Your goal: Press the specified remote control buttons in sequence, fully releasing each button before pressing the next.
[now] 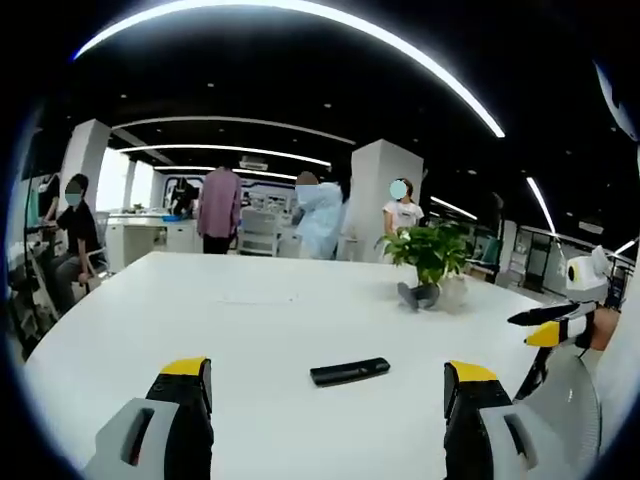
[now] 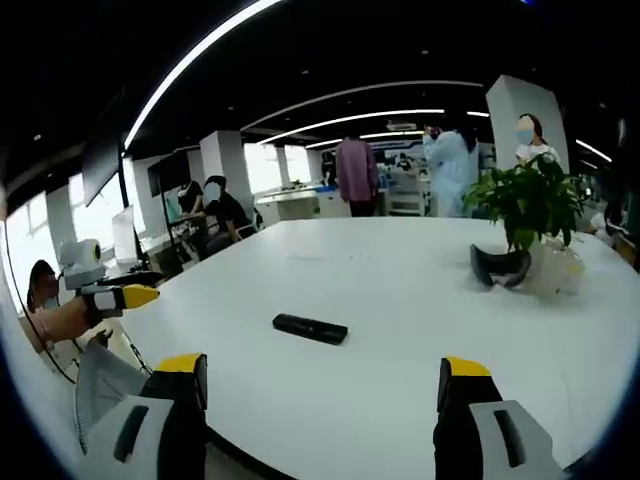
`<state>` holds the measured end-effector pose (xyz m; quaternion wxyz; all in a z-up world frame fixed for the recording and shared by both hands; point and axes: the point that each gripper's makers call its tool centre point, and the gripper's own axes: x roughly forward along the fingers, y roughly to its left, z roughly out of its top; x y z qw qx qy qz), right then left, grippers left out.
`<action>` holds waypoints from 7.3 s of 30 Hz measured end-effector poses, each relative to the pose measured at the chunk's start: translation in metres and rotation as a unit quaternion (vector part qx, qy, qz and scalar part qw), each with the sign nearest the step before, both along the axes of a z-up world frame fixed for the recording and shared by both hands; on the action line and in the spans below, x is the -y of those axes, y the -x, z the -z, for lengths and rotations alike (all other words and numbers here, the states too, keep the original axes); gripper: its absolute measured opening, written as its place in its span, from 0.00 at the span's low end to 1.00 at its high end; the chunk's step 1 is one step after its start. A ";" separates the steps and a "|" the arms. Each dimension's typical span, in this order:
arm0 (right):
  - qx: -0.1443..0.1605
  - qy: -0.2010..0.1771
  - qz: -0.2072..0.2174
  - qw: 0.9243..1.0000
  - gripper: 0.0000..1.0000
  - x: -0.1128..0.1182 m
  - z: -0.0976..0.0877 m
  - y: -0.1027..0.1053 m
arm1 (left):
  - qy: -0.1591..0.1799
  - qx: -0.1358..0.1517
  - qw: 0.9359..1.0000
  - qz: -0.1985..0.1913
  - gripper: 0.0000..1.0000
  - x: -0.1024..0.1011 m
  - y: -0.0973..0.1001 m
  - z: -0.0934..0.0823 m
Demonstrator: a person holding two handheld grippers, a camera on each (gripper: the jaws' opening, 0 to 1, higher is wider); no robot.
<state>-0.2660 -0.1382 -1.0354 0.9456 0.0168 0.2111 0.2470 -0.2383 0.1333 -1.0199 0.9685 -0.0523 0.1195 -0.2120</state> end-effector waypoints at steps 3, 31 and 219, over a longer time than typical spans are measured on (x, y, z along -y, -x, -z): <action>0.005 0.010 -0.003 1.000 0.94 0.002 -0.001 0.001 | -0.004 0.006 1.000 0.004 1.00 0.003 -0.006 -0.006; -0.004 0.036 -0.012 0.999 0.88 0.003 0.008 -0.013 | -0.006 -0.023 1.000 0.005 1.00 0.001 -0.005 0.009; -0.149 0.258 -0.363 0.883 0.00 -0.054 0.144 0.016 | -0.421 -0.213 0.736 0.486 0.23 0.126 0.045 0.175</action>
